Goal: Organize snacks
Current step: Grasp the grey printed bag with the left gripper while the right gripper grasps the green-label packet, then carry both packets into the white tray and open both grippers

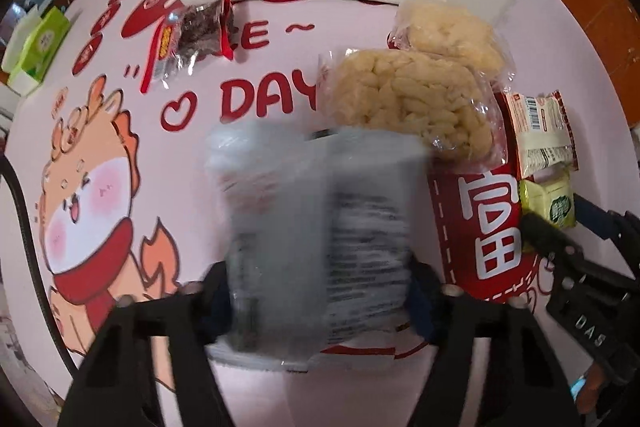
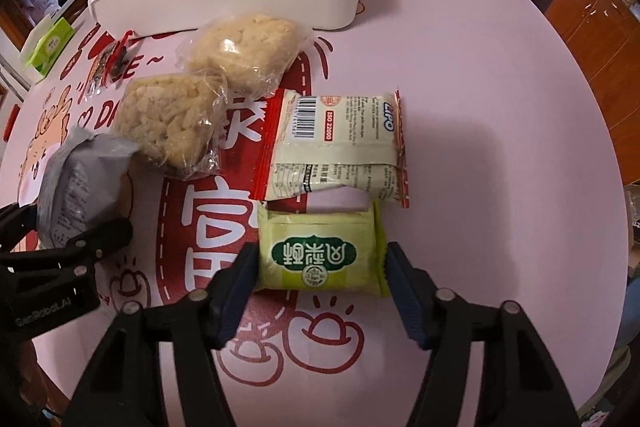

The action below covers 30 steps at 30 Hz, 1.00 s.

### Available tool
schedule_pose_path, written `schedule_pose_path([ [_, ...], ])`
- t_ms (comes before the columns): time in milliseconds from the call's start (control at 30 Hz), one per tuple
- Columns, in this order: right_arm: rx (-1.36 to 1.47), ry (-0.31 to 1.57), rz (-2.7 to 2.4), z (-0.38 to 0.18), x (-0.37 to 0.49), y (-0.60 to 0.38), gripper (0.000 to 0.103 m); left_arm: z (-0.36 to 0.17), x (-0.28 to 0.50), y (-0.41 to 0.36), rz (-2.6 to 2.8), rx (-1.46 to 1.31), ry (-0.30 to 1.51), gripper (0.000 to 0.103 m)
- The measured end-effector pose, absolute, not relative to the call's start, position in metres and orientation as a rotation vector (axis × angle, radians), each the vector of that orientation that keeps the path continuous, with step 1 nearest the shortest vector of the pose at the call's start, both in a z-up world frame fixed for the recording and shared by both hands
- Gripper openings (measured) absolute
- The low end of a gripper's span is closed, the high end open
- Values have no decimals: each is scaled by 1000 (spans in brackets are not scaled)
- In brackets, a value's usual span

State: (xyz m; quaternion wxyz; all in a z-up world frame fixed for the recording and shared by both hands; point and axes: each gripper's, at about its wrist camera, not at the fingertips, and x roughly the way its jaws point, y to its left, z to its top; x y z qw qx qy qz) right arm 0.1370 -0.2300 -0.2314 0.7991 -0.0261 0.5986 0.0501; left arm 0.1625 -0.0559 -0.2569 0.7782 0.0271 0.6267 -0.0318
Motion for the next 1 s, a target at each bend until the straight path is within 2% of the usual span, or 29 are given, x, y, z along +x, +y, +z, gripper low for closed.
schedule_pose_path([
  [200,-43,1290,104,-229,131,-225,54,-254,151,-48,-104,10,1366,54],
  [400,-25,1293,131,-221,121,-221,53,-238,134,-37,-99,1,1332,54],
  [633,-16,1239,162,-192,120,-213,53,-190,122,-27,-78,4,1232,54],
  [1000,-49,1058,197,-105,153,-205,53,-95,175,-12,-41,41,1056,54],
])
